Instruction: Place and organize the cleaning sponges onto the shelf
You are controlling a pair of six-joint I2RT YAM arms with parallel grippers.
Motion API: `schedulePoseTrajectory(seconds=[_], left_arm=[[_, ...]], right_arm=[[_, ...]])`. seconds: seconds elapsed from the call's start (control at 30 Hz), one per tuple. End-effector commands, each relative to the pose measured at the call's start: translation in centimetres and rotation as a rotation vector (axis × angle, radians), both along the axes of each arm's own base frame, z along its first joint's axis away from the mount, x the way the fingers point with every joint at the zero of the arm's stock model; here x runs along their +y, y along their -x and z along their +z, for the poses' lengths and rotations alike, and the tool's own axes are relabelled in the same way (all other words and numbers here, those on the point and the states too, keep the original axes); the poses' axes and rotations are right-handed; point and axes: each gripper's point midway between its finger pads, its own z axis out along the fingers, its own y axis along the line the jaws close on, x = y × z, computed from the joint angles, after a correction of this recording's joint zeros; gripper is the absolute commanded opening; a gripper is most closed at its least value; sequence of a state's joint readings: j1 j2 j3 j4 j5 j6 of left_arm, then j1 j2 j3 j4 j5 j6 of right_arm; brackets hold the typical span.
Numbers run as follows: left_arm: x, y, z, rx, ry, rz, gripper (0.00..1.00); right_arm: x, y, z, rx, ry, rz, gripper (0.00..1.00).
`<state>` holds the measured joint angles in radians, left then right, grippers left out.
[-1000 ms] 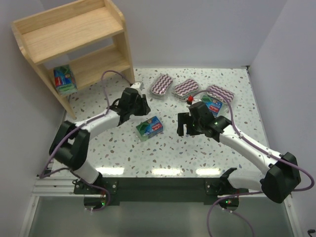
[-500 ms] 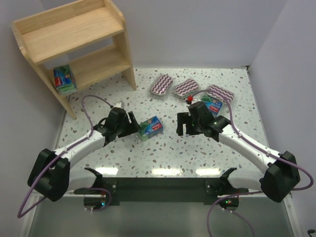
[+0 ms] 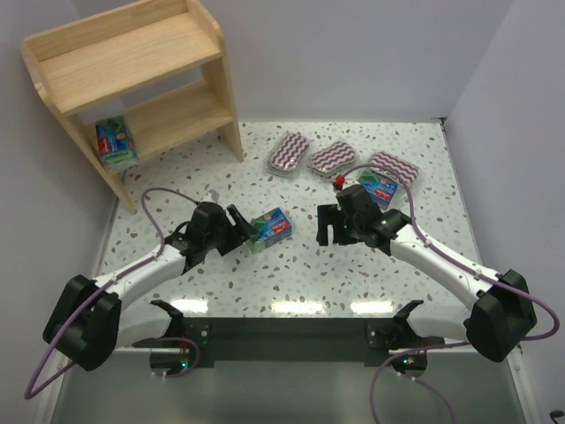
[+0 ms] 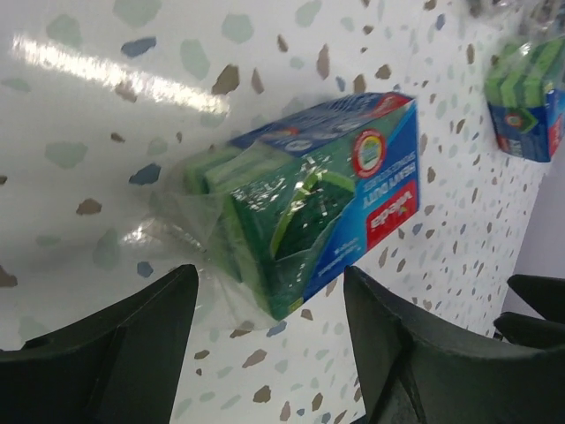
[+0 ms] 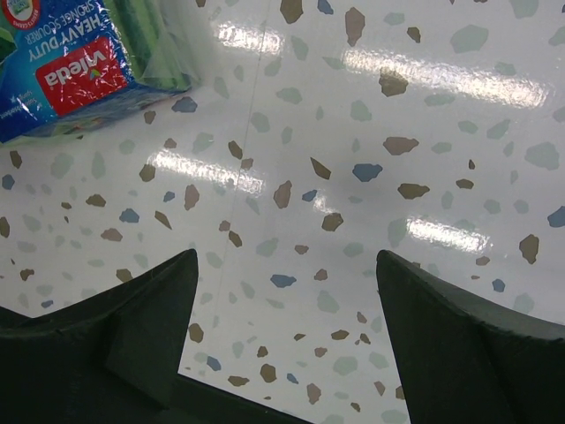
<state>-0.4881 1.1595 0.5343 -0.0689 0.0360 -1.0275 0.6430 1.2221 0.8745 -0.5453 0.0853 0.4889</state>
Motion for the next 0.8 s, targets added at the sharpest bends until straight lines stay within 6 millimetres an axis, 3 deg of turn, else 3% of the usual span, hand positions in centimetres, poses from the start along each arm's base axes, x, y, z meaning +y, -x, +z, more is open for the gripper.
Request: schedulePoseTrajectory(seconds=[0.0,0.27,0.47,0.6,0.7,0.77], left_arm=[[-1.1,0.2,0.3,0.017,0.088,0.017,0.72],[-1.0,-1.0,0.1,-0.012,0.089,0.069,0.72],[-1.6,-1.5,-2.8,0.029,0.083,0.063,0.65],[-2.0,-1.3,-2.9,0.023,0.109,0.047,0.44],[-1.8,-1.2,-2.2,0.004,0.119,0.048,0.18],[-1.6,-0.9,-1.4,-0.013,0.124,0.046,0.06]], right_arm=[[0.2,-0.5,0.7,-0.030,-0.012,0.003,0.86],[0.5,-0.6,0.3,-0.016,-0.017,0.002,0.86],[0.3,-0.5,0.5,-0.023,-0.014,0.003,0.86],[-0.2,-0.2,0.5,-0.026,-0.003,-0.001,0.85],[-0.2,-0.1,0.5,-0.028,-0.008,-0.005,0.86],[-0.1,-0.1,0.5,-0.025,-0.012,-0.003,0.85]])
